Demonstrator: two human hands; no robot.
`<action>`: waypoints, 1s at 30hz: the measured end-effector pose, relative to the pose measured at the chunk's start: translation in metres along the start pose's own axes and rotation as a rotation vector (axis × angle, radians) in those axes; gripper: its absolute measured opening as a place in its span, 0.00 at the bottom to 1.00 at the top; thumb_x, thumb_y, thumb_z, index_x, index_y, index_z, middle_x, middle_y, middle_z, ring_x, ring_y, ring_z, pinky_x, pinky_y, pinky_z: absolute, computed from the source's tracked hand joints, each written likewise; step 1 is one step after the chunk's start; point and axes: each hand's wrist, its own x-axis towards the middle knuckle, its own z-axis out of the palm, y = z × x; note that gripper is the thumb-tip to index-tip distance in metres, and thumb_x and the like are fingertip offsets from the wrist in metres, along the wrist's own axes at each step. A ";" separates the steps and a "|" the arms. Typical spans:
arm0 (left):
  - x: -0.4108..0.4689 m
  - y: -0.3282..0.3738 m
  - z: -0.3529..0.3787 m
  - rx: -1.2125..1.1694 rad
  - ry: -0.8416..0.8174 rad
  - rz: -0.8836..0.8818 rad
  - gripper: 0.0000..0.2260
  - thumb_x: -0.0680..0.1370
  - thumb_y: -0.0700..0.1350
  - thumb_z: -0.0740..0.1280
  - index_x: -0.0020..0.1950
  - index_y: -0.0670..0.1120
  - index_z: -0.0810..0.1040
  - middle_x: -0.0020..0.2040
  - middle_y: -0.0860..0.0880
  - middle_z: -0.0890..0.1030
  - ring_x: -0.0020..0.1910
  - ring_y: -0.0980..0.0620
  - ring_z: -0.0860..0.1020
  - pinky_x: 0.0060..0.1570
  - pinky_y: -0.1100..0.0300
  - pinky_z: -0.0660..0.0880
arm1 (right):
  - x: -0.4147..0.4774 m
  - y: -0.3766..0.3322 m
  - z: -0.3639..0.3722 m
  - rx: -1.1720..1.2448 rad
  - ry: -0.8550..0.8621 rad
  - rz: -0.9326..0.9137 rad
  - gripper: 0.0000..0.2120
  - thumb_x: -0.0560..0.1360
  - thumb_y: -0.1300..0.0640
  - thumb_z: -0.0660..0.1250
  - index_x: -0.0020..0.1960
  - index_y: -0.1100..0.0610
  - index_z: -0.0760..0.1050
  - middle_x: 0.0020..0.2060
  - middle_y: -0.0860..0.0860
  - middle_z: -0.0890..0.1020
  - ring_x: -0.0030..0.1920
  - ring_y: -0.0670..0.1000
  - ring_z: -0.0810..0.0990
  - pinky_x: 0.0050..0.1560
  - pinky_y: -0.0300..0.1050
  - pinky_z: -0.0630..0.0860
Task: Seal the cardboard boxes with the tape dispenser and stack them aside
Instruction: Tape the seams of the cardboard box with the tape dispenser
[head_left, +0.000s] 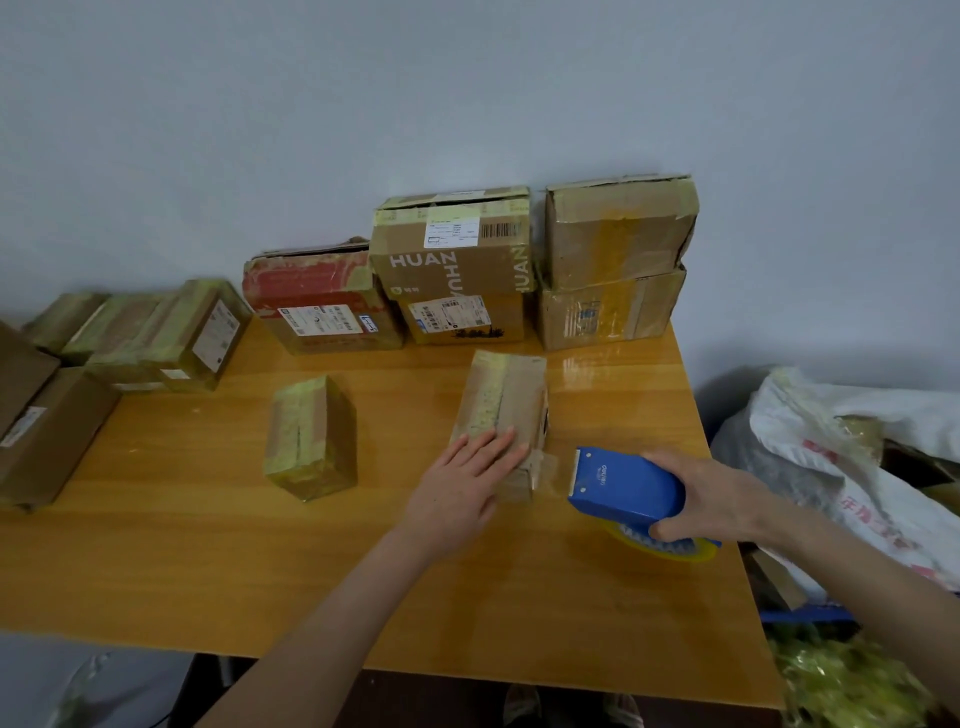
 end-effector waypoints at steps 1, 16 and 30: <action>0.000 0.000 0.001 0.000 0.007 0.002 0.33 0.81 0.48 0.57 0.75 0.59 0.36 0.78 0.56 0.42 0.78 0.54 0.42 0.73 0.57 0.34 | 0.003 -0.006 -0.001 -0.091 -0.001 0.001 0.32 0.63 0.39 0.70 0.65 0.37 0.62 0.48 0.41 0.78 0.47 0.45 0.78 0.46 0.47 0.78; -0.001 0.001 0.005 -0.026 0.040 0.007 0.33 0.81 0.48 0.58 0.75 0.58 0.37 0.77 0.55 0.39 0.76 0.55 0.38 0.72 0.57 0.32 | 0.048 -0.053 -0.015 -0.171 -0.132 0.087 0.28 0.55 0.37 0.67 0.54 0.42 0.69 0.43 0.44 0.78 0.42 0.48 0.77 0.38 0.45 0.74; 0.013 0.019 -0.001 -0.300 0.153 -0.137 0.24 0.83 0.53 0.53 0.78 0.52 0.50 0.76 0.57 0.46 0.78 0.56 0.46 0.72 0.64 0.33 | 0.046 -0.019 0.028 1.189 0.216 0.507 0.21 0.73 0.50 0.72 0.61 0.58 0.74 0.51 0.60 0.81 0.43 0.59 0.80 0.42 0.51 0.77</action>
